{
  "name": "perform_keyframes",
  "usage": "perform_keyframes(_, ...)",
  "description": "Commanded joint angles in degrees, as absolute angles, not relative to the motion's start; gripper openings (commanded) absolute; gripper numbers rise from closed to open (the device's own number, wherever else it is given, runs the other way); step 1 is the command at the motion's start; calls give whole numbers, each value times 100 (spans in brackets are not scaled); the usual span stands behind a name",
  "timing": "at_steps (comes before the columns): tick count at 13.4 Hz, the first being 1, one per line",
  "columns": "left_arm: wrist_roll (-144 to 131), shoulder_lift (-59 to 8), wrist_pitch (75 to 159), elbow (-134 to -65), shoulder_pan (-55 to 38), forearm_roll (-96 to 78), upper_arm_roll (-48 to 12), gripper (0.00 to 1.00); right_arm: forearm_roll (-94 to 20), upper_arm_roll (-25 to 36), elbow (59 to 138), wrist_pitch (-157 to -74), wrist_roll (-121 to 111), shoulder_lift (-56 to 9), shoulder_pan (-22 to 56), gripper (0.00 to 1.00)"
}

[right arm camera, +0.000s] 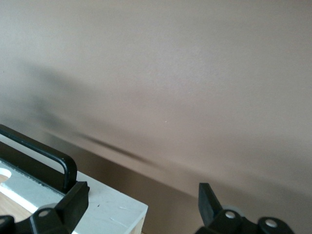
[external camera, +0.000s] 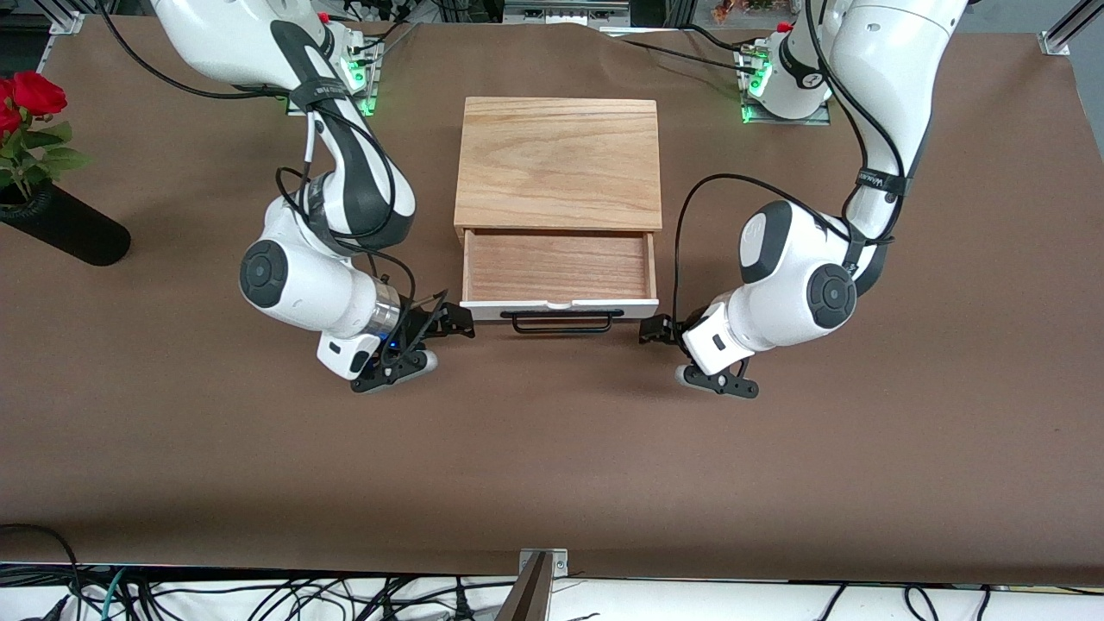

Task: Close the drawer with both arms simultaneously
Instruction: 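Lower both grippers against the white drawer front beside the handle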

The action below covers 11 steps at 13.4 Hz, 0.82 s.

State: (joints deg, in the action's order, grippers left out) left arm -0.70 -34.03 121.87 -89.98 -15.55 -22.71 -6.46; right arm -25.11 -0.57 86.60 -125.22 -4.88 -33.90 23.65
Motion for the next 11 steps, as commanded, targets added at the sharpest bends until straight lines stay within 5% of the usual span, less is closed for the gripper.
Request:
perform_keyframes(1,-158,-3305,11865,-8982,-1529,-2522,-677,100,-2619,-88,8543,-12542,-475,-3515,2434,100)
perform_keyframes(11,-158,-3322,11839,-9035,-1591,-3067,-677,100,-2619,-97,8552,-12507,-475,-3665,2769,100)
